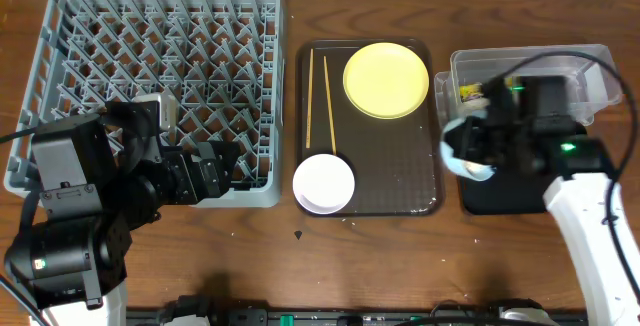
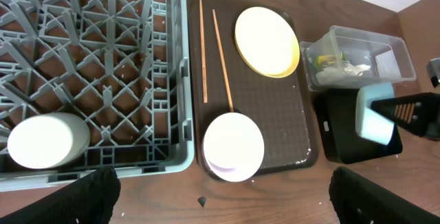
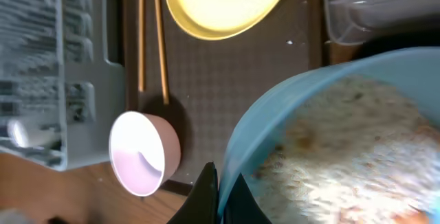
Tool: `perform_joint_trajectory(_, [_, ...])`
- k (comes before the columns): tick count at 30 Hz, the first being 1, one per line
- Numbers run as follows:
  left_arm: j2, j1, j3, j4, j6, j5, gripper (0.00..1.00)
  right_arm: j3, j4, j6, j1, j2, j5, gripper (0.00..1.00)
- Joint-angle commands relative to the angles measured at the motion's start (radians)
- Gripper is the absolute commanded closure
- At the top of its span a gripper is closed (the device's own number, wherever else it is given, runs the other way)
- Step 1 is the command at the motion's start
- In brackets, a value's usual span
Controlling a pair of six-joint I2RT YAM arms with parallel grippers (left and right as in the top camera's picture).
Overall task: Sort waste into correct bins and load items into the dishwasher
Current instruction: 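Carry the light-blue rice bowl with the right gripper over the black tray, then tip the blue bowl with the right gripper to pour rice onto black tray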
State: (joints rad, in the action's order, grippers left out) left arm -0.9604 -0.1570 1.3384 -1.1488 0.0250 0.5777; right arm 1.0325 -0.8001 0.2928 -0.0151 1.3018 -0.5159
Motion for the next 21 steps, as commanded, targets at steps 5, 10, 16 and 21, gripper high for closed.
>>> perform_joint_trajectory(5, [0.001,-0.003,0.016,-0.002,-0.014,0.017,0.02,-0.133,0.129,-0.207,-0.332,0.116,-0.65,0.99])
perform_joint_trajectory(10, [0.001,-0.003,0.016,-0.002,-0.014,0.017,0.02,-0.215,0.206,-0.271,-0.468,0.21,-0.84,0.99])
perform_joint_trajectory(16, [0.001,-0.003,0.016,-0.002,-0.014,0.017,0.02,-0.245,0.269,-0.368,-0.592,0.304,-1.044,0.99])
perform_joint_trajectory(21, [0.001,-0.003,0.016,-0.002,-0.014,0.017,0.02,-0.245,0.259,-0.415,-0.608,0.306,-1.044,0.99])
